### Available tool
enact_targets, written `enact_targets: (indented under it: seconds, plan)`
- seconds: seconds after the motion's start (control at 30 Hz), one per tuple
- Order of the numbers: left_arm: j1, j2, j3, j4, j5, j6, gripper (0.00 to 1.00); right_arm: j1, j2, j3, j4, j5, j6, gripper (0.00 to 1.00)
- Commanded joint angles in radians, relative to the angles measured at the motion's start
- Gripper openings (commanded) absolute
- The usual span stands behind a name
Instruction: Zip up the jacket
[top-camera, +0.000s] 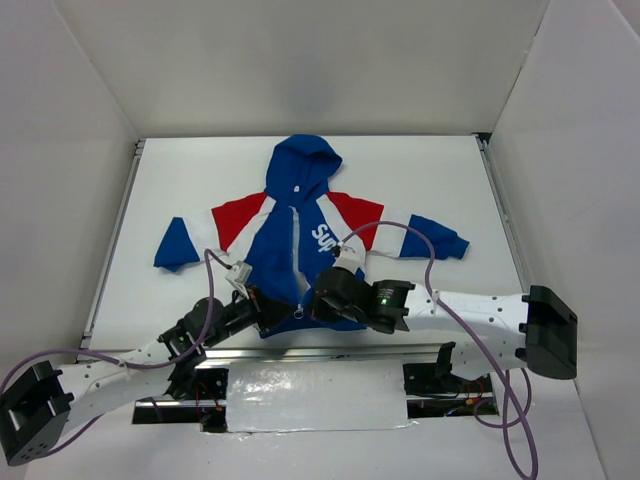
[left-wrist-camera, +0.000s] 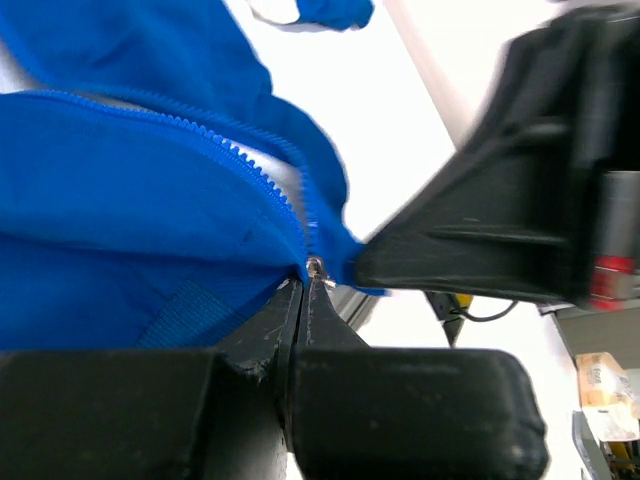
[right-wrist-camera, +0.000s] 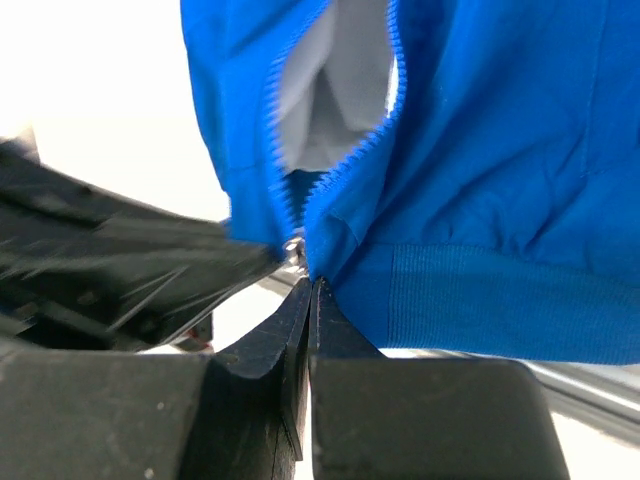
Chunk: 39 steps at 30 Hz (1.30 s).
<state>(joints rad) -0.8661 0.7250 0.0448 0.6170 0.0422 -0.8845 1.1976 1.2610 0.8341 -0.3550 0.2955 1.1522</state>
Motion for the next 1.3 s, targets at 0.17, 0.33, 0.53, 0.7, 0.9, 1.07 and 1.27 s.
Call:
enact_targets:
  seconds: [0.17,0.33,0.53,0.7,0.9,1.07,1.27]
  plan:
    - [-0.011,-0.058,-0.094,0.084,0.099,0.028,0.0,-0.052,-0.086,-0.125,0.263,-0.041,-0.074,0.0]
    - [-0.011,-0.033,-0.091,0.099,0.114,0.03,0.0,-0.061,-0.124,-0.168,0.318,-0.038,-0.082,0.0]
    - [-0.013,0.001,-0.088,0.095,0.101,0.028,0.0,-0.081,-0.169,-0.22,0.385,-0.058,-0.068,0.0]
    - [-0.014,0.001,-0.088,0.055,0.048,0.022,0.0,-0.102,-0.192,-0.262,0.455,-0.11,-0.057,0.0]
    - [-0.014,0.011,-0.083,0.052,0.051,0.03,0.0,-0.15,-0.218,-0.334,0.551,-0.185,0.0,0.0]
    - [-0.021,0.036,-0.079,0.053,0.03,0.025,0.0,-0.153,-0.212,-0.328,0.579,-0.234,0.012,0.0]
    - [-0.025,0.031,-0.079,0.061,0.015,0.019,0.0,-0.151,-0.187,-0.317,0.597,-0.286,0.015,0.0]
